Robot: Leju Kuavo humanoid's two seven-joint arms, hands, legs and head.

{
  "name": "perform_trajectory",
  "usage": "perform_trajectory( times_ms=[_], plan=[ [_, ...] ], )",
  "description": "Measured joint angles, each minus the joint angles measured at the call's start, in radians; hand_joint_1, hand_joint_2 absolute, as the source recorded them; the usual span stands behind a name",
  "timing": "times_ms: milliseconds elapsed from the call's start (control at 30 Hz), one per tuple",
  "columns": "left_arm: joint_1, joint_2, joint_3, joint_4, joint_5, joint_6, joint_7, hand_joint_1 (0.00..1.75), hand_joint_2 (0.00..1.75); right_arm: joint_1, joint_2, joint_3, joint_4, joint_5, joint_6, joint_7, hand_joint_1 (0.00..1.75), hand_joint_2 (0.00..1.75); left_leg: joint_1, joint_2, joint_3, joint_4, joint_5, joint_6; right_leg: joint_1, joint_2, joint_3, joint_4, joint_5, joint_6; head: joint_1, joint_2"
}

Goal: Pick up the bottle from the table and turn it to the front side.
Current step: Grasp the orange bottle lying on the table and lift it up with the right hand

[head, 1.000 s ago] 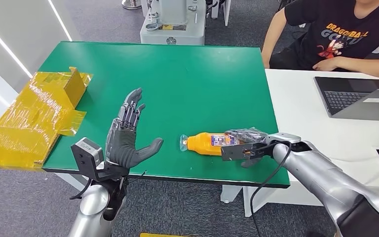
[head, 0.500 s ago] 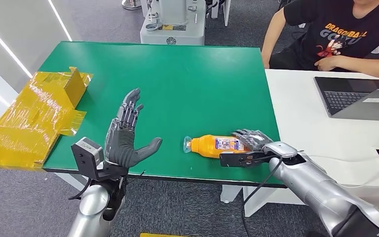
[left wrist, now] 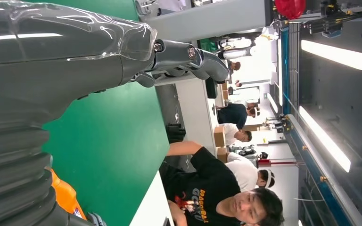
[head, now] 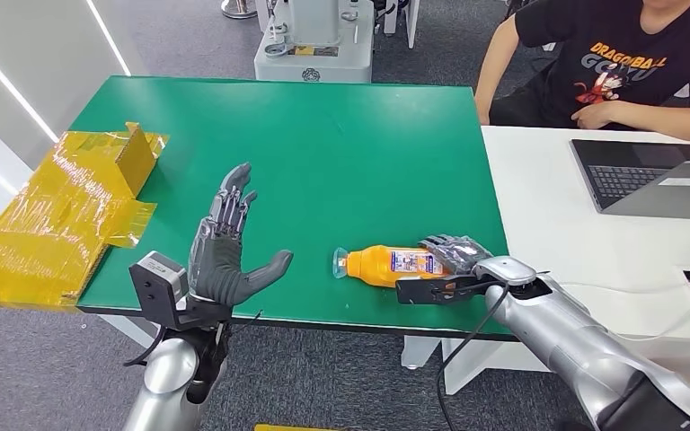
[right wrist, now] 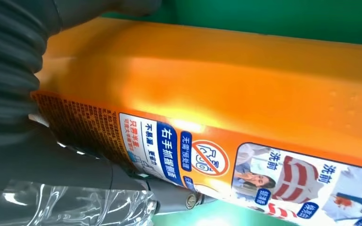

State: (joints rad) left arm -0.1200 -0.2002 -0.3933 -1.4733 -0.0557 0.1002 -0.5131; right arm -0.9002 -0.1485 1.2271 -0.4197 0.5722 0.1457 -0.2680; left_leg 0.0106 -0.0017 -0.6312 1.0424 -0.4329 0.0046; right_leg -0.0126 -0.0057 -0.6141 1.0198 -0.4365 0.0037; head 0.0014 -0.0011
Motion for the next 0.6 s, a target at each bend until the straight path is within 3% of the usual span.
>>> perform_trajectory(
  times_ms=[133,167,267,300,600],
  plan=[
    [0.001,0.002,0.000,0.000,0.000,0.000,0.000,0.00,1.75,0.000,0.001,-0.001,0.002,0.000,0.000,0.000,0.00,1.75,0.000,0.000,0.000,0.000,0.000,0.000,0.000,0.000,0.000,0.000,0.000,0.000,0.000,0.000],
    [0.002,0.002,0.000,0.000,0.000,0.000,0.000,0.00,1.75,0.000,0.001,-0.001,0.002,0.000,0.000,0.000,0.34,1.75,0.000,0.000,0.000,0.000,0.000,0.000,0.000,0.000,0.000,0.000,0.000,0.000,0.000,0.000],
    [0.002,0.002,0.000,0.000,0.000,0.000,0.000,0.00,1.75,0.000,0.003,-0.001,0.004,0.002,-0.001,-0.002,1.64,1.75,0.000,0.000,0.000,0.000,0.000,0.000,0.000,0.000,0.000,0.000,0.000,0.000,0.000,0.000],
    [0.002,0.002,0.000,0.000,0.000,0.000,0.000,0.00,1.75,0.001,0.003,-0.002,0.004,0.005,-0.002,-0.005,1.74,1.75,0.000,0.000,0.000,0.000,0.000,0.000,0.000,0.000,0.000,0.000,0.000,0.000,0.000,0.000],
    [0.008,0.002,0.000,0.000,0.000,0.003,0.000,0.00,1.75,0.008,0.006,-0.025,0.008,0.021,-0.037,-0.031,1.75,1.75,0.000,0.001,0.000,0.000,0.000,0.000,0.000,0.001,0.000,0.000,0.000,0.000,0.000,0.000]
  ],
)
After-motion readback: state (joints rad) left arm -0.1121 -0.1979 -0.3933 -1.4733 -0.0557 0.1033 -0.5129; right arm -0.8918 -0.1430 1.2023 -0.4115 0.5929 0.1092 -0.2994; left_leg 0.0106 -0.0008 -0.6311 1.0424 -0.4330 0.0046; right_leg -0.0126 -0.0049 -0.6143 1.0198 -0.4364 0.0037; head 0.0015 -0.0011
